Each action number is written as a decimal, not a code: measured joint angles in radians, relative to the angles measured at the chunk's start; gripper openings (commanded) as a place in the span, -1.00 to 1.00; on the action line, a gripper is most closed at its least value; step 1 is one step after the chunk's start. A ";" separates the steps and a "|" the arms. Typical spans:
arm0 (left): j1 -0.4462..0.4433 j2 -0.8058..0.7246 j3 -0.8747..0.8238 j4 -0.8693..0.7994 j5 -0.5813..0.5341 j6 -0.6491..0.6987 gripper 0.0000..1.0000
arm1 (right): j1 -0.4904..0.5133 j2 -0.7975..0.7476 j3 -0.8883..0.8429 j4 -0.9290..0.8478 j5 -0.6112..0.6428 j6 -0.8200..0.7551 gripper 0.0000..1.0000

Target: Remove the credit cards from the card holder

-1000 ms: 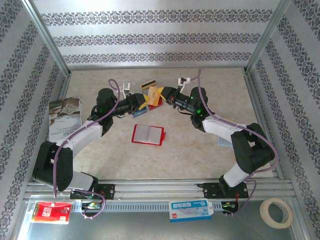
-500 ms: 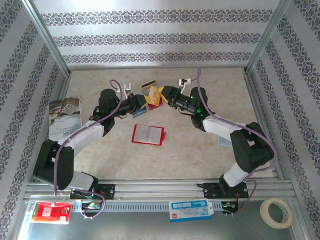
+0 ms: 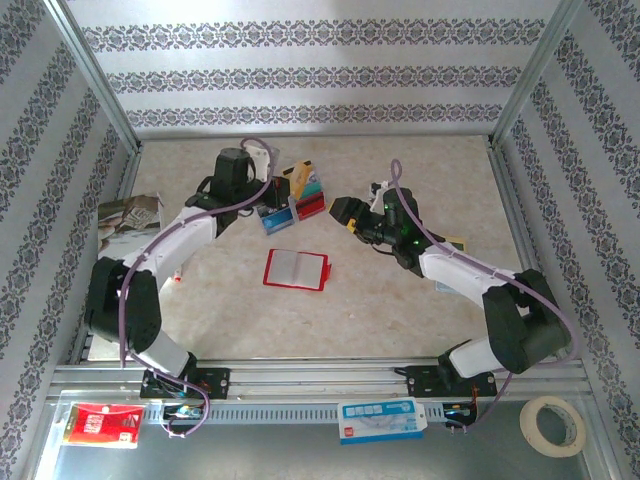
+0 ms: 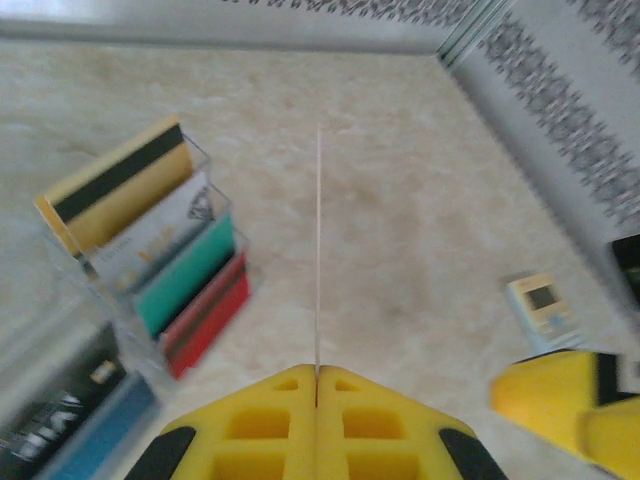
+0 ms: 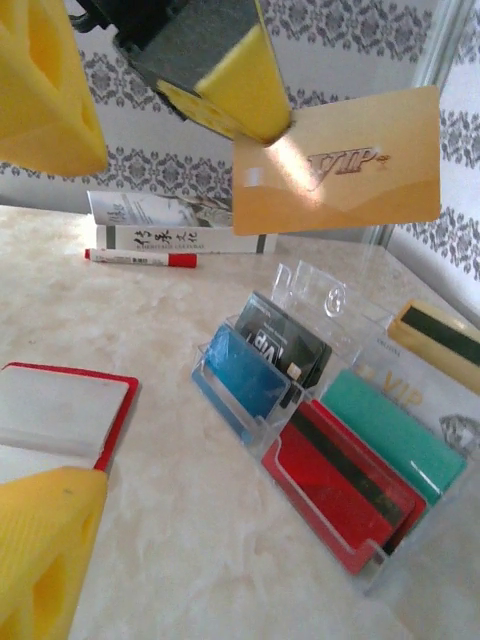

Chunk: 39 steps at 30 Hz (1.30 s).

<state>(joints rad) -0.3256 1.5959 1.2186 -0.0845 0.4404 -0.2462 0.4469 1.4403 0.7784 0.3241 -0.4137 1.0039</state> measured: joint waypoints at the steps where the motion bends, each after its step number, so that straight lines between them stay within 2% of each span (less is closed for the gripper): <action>1: 0.000 0.024 0.035 -0.029 -0.017 0.055 -1.00 | 0.000 -0.004 0.000 -0.014 0.007 -0.013 0.74; 3: 0.000 0.071 0.106 -0.080 -0.045 0.147 -1.00 | 0.000 -0.007 0.000 -0.036 0.019 -0.034 0.82; 9: 0.012 0.239 0.336 -0.207 -0.095 0.399 -1.00 | 0.000 -0.007 0.004 -0.104 0.042 -0.061 0.87; 18: 0.057 0.431 0.585 -0.397 -0.081 0.686 -1.00 | 0.000 -0.037 0.011 -0.171 0.058 -0.073 0.93; 29: 0.078 0.459 0.675 -0.476 -0.022 0.843 -1.00 | 0.009 -0.037 0.028 -0.187 0.066 -0.072 0.94; 39: 0.079 0.564 0.733 -0.489 -0.034 0.868 -1.00 | 0.010 -0.037 0.029 -0.187 0.084 -0.069 0.94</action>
<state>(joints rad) -0.2470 2.1601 1.9514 -0.5735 0.4065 0.6220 0.4564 1.4033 0.8070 0.1375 -0.3302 0.9348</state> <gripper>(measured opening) 0.041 0.968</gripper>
